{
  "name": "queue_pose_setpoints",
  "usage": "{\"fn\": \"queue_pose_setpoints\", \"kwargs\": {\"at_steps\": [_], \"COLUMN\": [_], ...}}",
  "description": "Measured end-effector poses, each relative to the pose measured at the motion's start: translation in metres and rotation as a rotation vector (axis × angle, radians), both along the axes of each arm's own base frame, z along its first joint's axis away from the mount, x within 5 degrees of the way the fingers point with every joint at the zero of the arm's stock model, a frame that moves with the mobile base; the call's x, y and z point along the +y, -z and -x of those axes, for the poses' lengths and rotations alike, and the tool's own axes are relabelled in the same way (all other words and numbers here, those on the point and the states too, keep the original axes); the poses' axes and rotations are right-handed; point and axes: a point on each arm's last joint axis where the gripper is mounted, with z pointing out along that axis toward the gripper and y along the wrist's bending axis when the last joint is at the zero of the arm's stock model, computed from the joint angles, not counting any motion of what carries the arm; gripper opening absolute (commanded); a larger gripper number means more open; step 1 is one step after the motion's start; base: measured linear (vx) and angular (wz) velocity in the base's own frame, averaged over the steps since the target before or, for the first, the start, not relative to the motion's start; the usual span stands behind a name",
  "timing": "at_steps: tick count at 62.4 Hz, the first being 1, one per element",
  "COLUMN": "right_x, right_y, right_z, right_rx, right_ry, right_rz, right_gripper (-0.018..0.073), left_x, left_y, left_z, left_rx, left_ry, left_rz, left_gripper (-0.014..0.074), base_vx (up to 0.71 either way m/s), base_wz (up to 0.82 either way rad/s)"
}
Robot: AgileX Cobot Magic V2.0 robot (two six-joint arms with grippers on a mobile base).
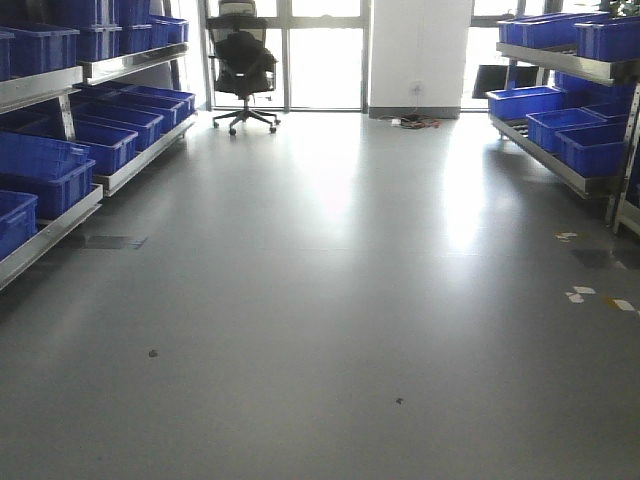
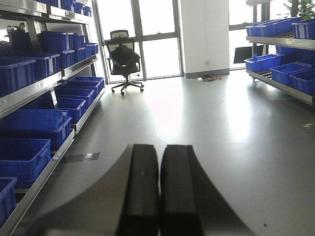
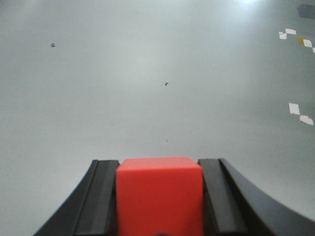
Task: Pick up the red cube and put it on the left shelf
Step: 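Drive the base across the floor toward the bin shelves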
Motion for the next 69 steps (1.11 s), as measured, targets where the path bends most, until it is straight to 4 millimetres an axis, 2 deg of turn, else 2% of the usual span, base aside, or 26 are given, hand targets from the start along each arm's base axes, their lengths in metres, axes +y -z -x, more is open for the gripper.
{"fn": "queue_pose_setpoints", "kwargs": {"at_steps": [69], "right_x": [0.0], "right_y": [0.0], "right_z": [0.0], "right_rx": [0.0], "right_ry": [0.0], "right_rz": [0.0], "right_gripper": [0.0057], "left_x": [0.0], "left_y": [0.0], "left_z": [0.0], "left_rx": [0.0], "left_ry": [0.0], "left_rz": [0.0], "left_gripper": [0.0106], "base_vx": [0.66], "base_wz": [0.11]}}
